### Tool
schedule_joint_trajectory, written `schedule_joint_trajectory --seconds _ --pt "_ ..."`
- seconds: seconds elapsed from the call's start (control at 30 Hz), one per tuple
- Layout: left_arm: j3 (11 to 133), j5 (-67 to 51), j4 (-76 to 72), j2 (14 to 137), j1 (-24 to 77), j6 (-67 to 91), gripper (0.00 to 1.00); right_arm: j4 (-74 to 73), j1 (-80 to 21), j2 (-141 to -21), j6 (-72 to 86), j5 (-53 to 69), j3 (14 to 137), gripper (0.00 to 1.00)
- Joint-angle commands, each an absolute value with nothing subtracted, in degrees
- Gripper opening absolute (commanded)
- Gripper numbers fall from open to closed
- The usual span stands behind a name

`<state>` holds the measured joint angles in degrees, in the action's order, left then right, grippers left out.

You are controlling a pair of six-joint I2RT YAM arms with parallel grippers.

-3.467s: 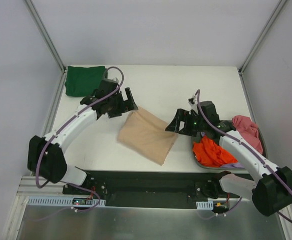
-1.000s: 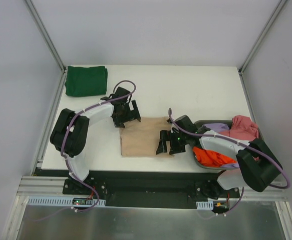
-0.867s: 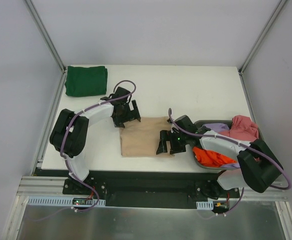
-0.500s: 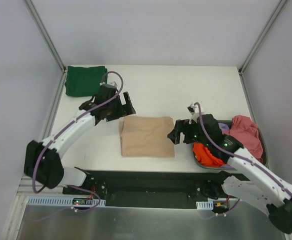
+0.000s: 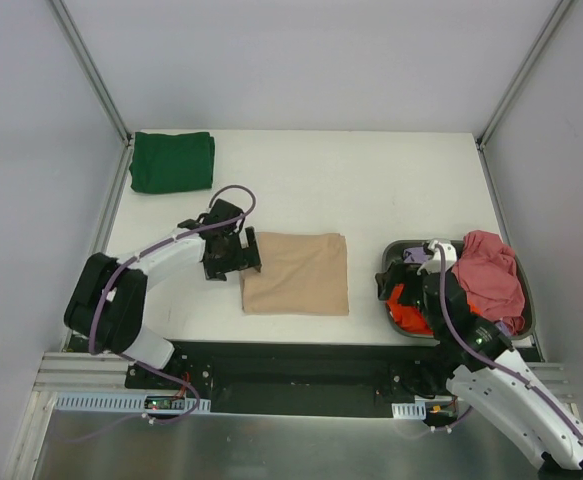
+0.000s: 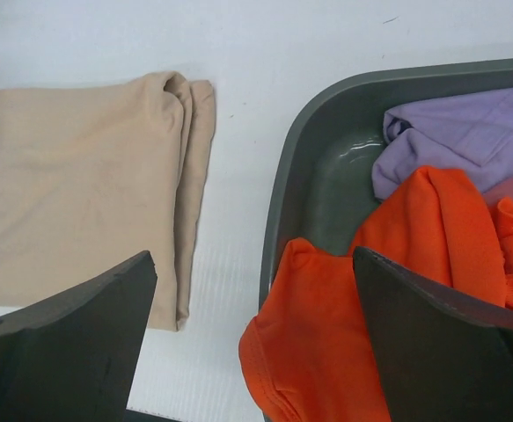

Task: Fold and stack the t-shirts
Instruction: Put the neatly folded tshirt into the corner of the board with the left arm

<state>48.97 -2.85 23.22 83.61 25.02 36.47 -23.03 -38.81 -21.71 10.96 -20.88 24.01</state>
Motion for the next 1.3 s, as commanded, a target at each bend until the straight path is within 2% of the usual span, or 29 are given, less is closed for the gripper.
schedule_joint_trajectory --seconds 0.0,0.23,0.37,0.47,0.5,0.57,1.0,1.17,1.27 --pt "49.9 -7.0 22.1 89.0 24.4 36.0 0.96 -21.9 -38.6 -21.2 10.0 -24.7 23.8 0.96" --pt "50.2 -7.1 21.3 95.0 27.9 37.2 0.72 -22.9 -38.7 -26.4 10.5 -24.9 25.3 0.96" --pt "51.1 -6.1 21.3 99.0 30.6 38.3 0.54 -23.7 -38.6 -28.7 10.4 -25.4 26.2 0.96" --pt "52.6 -5.8 21.3 101.6 31.7 38.4 0.35 -23.9 -38.7 -29.2 10.5 -25.7 26.2 0.96" --pt "53.2 -5.7 21.4 101.9 31.8 38.4 0.21 -23.9 -38.7 -29.3 10.5 -25.8 26.2 0.96" --pt "54.9 -3.7 22.1 102.8 31.9 38.2 0.00 -24.1 -38.6 -29.0 10.4 -26.2 26.2 0.96" --pt "70.7 21.8 29.4 99.2 31.9 25.2 0.00 -24.9 -38.6 -25.3 10.7 -27.5 26.1 0.96" --pt "80.7 36.3 29.4 104.6 31.6 17.9 0.00 -25.2 -38.6 -22.9 10.0 -29.8 25.5 0.96" --pt "88.4 38.5 29.5 109.1 29.7 14.3 0.00 -25.1 -38.7 -22.5 9.9 -30.7 25.1 0.96"
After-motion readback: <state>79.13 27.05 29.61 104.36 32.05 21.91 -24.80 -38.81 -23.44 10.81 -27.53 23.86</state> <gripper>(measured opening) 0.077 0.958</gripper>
